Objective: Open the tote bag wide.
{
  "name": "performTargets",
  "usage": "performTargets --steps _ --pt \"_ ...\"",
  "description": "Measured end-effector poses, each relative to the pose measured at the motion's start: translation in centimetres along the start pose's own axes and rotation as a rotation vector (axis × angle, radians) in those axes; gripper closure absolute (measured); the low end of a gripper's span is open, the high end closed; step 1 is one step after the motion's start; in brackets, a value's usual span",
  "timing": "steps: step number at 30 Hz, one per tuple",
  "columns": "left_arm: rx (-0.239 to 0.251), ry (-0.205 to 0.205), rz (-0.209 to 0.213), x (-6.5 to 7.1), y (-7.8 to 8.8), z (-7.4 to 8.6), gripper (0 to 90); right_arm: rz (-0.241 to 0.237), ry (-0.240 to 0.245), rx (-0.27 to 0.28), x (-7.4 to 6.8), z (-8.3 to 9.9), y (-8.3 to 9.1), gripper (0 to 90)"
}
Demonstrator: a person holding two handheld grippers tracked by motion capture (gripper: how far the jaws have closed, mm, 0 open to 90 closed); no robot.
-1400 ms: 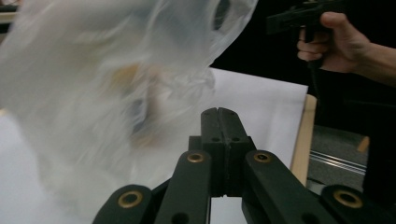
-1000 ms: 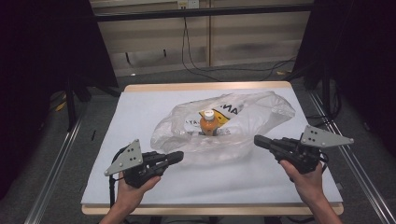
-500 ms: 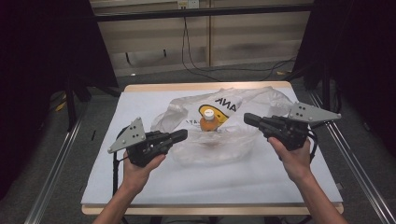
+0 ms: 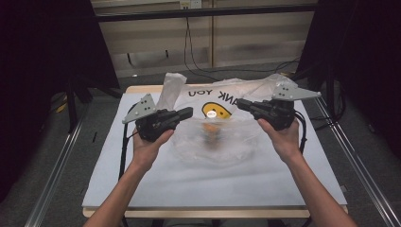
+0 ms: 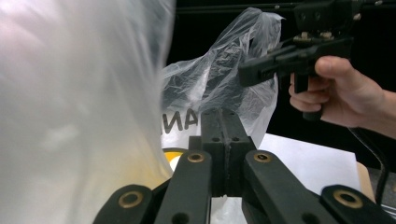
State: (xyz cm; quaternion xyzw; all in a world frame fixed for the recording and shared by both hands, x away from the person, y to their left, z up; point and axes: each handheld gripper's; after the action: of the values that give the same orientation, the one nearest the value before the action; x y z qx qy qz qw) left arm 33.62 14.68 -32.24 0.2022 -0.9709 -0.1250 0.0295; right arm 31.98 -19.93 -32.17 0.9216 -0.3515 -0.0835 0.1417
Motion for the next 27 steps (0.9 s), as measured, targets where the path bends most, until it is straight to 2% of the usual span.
performTargets --steps 1,2,4,5,6,7,9,12,14,15,21,25,27 --pt "-0.011 0.009 -0.004 -0.7 -0.6 -0.2 90.0 -0.005 -0.005 -0.008 0.2 0.1 -0.5 90.0" --pt "-0.011 0.009 -0.004 -0.7 -0.6 -0.2 90.0 -0.006 -0.009 -0.016 0.4 0.2 -0.9 90.0" --pt "-0.017 0.040 -0.018 -1.9 -1.4 -0.1 90.0 0.000 -0.016 -0.039 0.7 0.4 -1.7 90.0" --pt "-0.025 0.043 -0.027 -2.3 -1.5 0.1 90.0 0.001 -0.014 -0.047 0.9 0.5 -2.2 90.0" --pt "-0.035 0.057 -0.023 -2.7 -1.7 0.3 90.0 -0.002 -0.018 -0.057 1.0 0.6 -2.5 90.0" --pt "-0.035 0.057 -0.023 -2.7 -1.7 0.3 90.0 0.000 -0.017 -0.071 1.2 0.7 -2.9 90.0" --pt "-0.037 0.077 -0.031 -3.4 -2.2 0.8 90.0 0.003 -0.027 -0.086 1.5 1.0 -3.6 90.0" --pt "-0.077 0.106 -0.026 -4.2 -3.1 2.1 90.0 -0.010 -0.049 -0.086 1.8 1.6 -4.3 90.0" --pt "-0.080 0.112 -0.027 -4.4 -3.3 2.5 90.0 -0.018 -0.049 -0.092 1.7 2.1 -4.8 90.0" --pt "-0.086 0.120 -0.010 -4.6 -3.6 3.1 90.0 -0.027 -0.052 -0.093 1.6 2.3 -5.0 90.0" --pt "-0.107 0.141 -0.003 -5.3 -4.2 4.9 90.0 -0.057 -0.059 -0.083 1.3 3.5 -5.2 90.0" --pt "-0.130 0.139 0.003 -5.3 -4.4 5.7 90.0 -0.056 -0.075 -0.081 1.5 4.3 -5.2 90.0" --pt "-0.165 0.136 0.005 -5.3 -5.0 6.5 90.0 -0.036 -0.079 -0.105 1.5 5.1 -5.7 90.0"
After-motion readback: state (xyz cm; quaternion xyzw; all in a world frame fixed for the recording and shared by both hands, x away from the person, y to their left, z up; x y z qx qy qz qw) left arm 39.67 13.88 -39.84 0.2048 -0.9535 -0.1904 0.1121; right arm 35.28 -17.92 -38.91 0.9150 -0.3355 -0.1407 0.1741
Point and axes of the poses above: each handheld gripper's, and its own axes: y roughly backward along the jaws, z roughly out of its underside, x roughly to its right, and after that the axes turned 7 degrees about -x, right-handed
